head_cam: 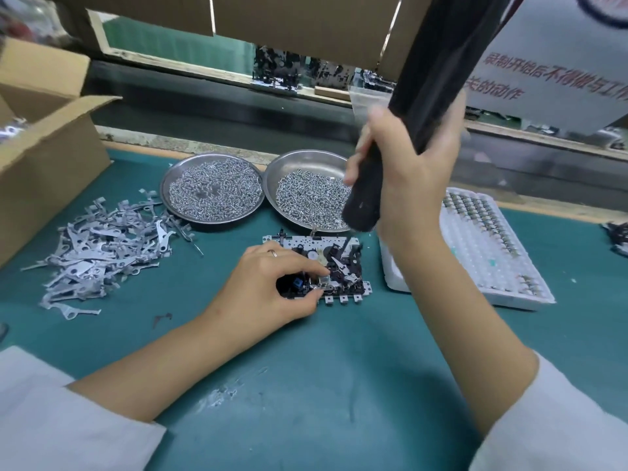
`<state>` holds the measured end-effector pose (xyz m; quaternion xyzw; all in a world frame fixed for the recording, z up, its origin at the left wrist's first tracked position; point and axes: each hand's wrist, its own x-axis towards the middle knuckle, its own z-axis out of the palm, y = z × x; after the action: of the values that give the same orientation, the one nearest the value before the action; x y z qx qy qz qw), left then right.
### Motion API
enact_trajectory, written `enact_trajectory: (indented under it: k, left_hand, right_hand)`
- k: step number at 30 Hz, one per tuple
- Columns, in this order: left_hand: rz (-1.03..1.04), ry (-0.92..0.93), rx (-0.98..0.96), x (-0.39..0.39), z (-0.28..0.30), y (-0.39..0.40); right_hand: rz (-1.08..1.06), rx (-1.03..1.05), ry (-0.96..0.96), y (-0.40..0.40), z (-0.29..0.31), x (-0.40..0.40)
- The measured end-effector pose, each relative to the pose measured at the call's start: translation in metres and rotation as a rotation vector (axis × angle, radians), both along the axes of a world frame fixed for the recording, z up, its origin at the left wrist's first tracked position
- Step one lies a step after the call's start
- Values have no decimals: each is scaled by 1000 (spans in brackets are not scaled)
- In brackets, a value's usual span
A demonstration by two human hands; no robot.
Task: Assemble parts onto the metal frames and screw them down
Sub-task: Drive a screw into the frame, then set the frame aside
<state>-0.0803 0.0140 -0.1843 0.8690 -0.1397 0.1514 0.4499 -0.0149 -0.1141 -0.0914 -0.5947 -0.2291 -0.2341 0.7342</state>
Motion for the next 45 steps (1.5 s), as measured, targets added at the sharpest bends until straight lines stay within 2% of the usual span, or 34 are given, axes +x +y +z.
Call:
enact_trajectory:
  k: [4,10,45]
  left_hand:
    - [8,1,-11,-1,1,-1]
    - [15,5,-18,-1,0,0]
    - [15,-20,25,0,2,-1]
  right_hand:
    - [96,65,34,9,-24,-20]
    - [116,137,49,7,-30,-24]
    - [111,123,36,12,-37,-30]
